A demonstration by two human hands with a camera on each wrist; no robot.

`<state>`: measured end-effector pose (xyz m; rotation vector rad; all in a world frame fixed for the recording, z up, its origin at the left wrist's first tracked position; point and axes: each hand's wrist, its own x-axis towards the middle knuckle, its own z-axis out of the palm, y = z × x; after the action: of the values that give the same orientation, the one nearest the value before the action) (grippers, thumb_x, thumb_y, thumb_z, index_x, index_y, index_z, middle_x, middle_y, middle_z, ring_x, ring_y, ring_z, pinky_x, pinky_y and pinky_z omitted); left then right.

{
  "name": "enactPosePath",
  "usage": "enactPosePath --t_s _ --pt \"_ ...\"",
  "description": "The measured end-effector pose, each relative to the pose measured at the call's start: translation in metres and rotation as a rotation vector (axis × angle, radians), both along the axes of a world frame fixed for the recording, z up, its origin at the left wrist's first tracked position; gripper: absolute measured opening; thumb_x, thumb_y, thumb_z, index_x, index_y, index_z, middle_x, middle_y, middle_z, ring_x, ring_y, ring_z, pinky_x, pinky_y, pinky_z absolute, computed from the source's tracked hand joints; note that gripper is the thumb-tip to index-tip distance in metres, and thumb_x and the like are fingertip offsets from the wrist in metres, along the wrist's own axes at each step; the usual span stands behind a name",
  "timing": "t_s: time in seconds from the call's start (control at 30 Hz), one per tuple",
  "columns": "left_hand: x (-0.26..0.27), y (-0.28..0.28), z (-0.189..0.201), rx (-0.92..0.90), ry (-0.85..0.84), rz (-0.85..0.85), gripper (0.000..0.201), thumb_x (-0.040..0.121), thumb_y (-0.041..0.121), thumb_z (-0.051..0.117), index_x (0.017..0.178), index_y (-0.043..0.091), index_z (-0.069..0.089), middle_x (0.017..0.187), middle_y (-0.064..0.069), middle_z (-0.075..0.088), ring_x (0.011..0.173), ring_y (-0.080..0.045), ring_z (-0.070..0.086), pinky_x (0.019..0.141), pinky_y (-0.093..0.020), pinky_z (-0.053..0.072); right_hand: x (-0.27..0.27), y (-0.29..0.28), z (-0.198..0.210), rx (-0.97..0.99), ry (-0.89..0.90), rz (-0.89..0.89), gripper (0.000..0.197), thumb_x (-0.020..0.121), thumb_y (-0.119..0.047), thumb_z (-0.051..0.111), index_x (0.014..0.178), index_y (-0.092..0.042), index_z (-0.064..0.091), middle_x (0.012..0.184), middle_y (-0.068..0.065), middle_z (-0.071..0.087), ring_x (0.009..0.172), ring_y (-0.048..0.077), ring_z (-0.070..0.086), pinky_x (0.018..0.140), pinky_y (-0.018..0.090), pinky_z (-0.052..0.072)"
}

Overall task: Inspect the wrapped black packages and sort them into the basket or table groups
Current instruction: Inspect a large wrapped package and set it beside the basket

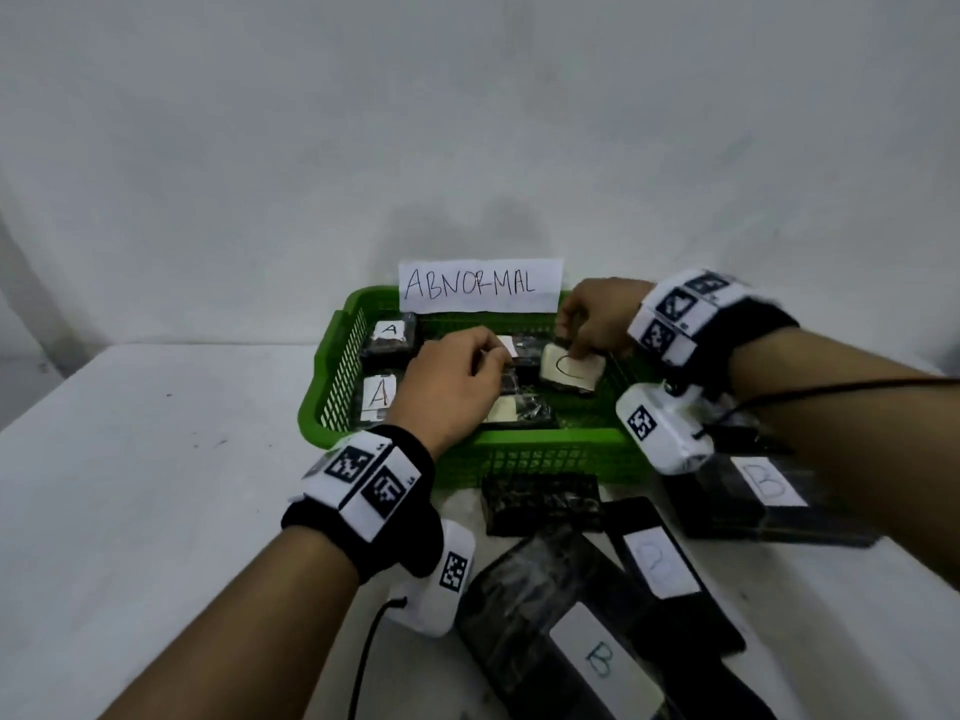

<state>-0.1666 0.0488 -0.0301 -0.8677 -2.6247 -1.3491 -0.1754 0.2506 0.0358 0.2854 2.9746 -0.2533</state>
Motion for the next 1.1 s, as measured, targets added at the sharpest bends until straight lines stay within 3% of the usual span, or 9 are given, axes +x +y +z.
enactPosePath --t_s 0.07,0.2,0.27,0.43,0.57,0.67,0.77,0.93,1.1 --pt "-0.001 0.002 0.0 -0.035 -0.012 0.006 0.02 0.102 0.028 0.049 0.101 0.022 0.068 0.078 0.0 0.07 0.078 -0.019 0.064 0.071 -0.03 0.047 -0.021 0.003 0.0 -0.006 -0.086 0.056 0.016 0.087 -0.004 0.072 0.097 -0.016 0.072 0.079 -0.004 0.066 0.065 0.008 0.057 0.046 0.016 0.047" --pt "-0.007 0.005 -0.001 -0.08 -0.086 -0.026 0.024 0.103 0.026 0.048 0.097 0.018 0.07 0.077 -0.002 0.072 0.065 -0.013 0.06 0.055 -0.022 0.041 -0.053 0.006 -0.006 -0.089 -0.222 0.097 0.021 0.086 0.004 0.071 0.083 -0.017 0.071 0.086 0.008 0.071 0.066 0.018 0.066 0.055 0.026 0.059" --pt "-0.009 0.008 -0.001 -0.108 -0.095 -0.047 0.025 0.102 0.024 0.048 0.096 0.016 0.071 0.078 -0.003 0.072 0.06 -0.011 0.056 0.051 -0.023 0.038 -0.059 0.004 -0.013 -0.062 -0.262 0.139 0.019 0.085 0.003 0.073 0.082 -0.016 0.07 0.082 0.006 0.07 0.059 0.014 0.064 0.051 0.023 0.057" --pt "-0.014 0.011 -0.004 -0.236 -0.167 -0.079 0.031 0.103 0.028 0.045 0.104 0.01 0.071 0.093 -0.01 0.073 0.072 -0.021 0.06 0.063 -0.028 0.043 -0.059 0.005 -0.034 0.064 -0.143 0.218 0.016 0.078 -0.008 0.08 0.08 -0.02 0.07 0.068 -0.01 0.065 0.047 -0.003 0.055 0.056 0.021 0.046" --pt "-0.017 0.013 -0.006 -0.392 -0.178 -0.077 0.037 0.103 0.036 0.045 0.105 0.01 0.071 0.093 -0.013 0.072 0.072 -0.025 0.06 0.062 -0.03 0.041 -0.052 0.007 -0.027 0.004 -0.227 0.257 0.022 0.084 -0.011 0.077 0.075 -0.03 0.07 0.073 -0.011 0.069 0.054 -0.001 0.06 0.055 0.018 0.048" --pt "-0.016 0.014 -0.006 -0.42 -0.177 -0.074 0.038 0.103 0.038 0.045 0.104 0.012 0.072 0.089 -0.012 0.073 0.068 -0.025 0.06 0.057 -0.028 0.039 -0.048 0.0 -0.028 -0.03 -0.418 0.275 0.016 0.086 -0.016 0.078 0.093 -0.029 0.074 0.094 -0.002 0.076 0.081 0.012 0.068 0.064 0.024 0.053" --pt "-0.015 0.014 -0.005 -0.43 -0.165 -0.06 0.039 0.103 0.038 0.045 0.103 0.011 0.073 0.08 -0.011 0.069 0.064 -0.024 0.055 0.052 -0.027 0.035 -0.048 -0.007 -0.025 0.084 -0.313 0.287 0.028 0.078 -0.024 0.086 0.103 -0.021 0.074 0.096 -0.001 0.075 0.088 0.019 0.069 0.072 0.028 0.054" --pt "-0.015 0.014 -0.004 -0.443 -0.194 -0.047 0.042 0.104 0.038 0.044 0.104 0.008 0.073 0.064 -0.005 0.057 0.057 -0.022 0.05 0.052 -0.027 0.035 -0.045 -0.013 -0.014 0.209 -0.114 0.296 0.026 0.072 -0.035 0.089 0.083 -0.025 0.068 0.075 -0.012 0.064 0.075 0.012 0.06 0.071 0.027 0.049" --pt "-0.015 0.014 -0.005 -0.441 -0.188 -0.057 0.043 0.102 0.043 0.046 0.108 0.009 0.072 0.088 -0.012 0.072 0.081 -0.027 0.066 0.072 -0.033 0.052 -0.045 -0.004 -0.005 0.058 -0.292 0.227 0.026 0.077 -0.02 0.087 0.096 -0.016 0.07 0.083 0.002 0.071 0.064 0.01 0.064 0.057 0.02 0.053"
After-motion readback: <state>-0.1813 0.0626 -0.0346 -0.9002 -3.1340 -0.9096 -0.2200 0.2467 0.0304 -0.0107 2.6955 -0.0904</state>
